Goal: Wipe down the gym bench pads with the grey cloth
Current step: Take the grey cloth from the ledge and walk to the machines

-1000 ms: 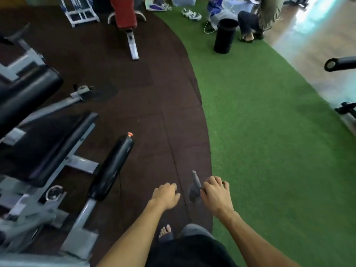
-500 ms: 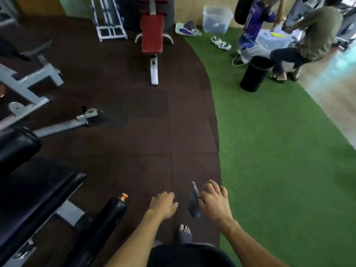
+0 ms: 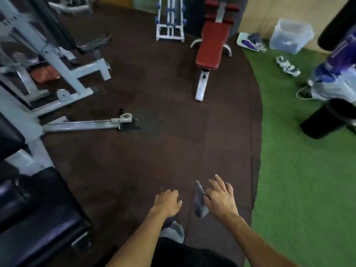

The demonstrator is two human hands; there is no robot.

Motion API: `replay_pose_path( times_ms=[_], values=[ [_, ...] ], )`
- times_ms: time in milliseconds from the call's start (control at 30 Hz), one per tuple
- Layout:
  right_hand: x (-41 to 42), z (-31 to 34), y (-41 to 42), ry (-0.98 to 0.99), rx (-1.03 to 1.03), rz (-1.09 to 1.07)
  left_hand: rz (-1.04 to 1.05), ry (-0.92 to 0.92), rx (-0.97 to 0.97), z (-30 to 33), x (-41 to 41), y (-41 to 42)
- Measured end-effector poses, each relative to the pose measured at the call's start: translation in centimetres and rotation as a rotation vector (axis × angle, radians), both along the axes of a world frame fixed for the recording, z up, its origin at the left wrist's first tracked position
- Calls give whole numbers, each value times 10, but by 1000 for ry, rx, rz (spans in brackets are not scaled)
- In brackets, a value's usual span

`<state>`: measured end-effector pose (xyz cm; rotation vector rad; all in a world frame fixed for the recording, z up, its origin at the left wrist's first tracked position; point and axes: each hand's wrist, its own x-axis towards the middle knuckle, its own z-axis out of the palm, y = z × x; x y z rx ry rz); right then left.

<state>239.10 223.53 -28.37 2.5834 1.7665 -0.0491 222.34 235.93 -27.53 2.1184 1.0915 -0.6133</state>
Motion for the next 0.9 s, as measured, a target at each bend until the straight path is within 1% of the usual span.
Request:
replay_pose_path(
  times_ms=[67, 167, 367, 567, 667, 767, 900],
  values=[
    [14, 5, 57, 5, 24, 56, 64, -19, 18, 4, 12, 49],
    [21, 14, 142, 20, -10, 152, 174, -21, 9, 13, 13, 112],
    [7, 15, 315, 10, -30, 453, 441, -17, 15, 12, -21, 230],
    [-54, 3, 477, 54, -29, 822, 772, -4, 19, -1, -76, 327],
    [-96, 1, 549, 71, -63, 1010, 975, 1, -39, -3, -107, 365],
    [-143, 2, 603, 114, -80, 1176, 1178, 28, -52, -3, -136, 390],
    [-205, 2, 650, 146, -95, 1328, 1412, 56, -70, -1, -171, 406]
  ],
)
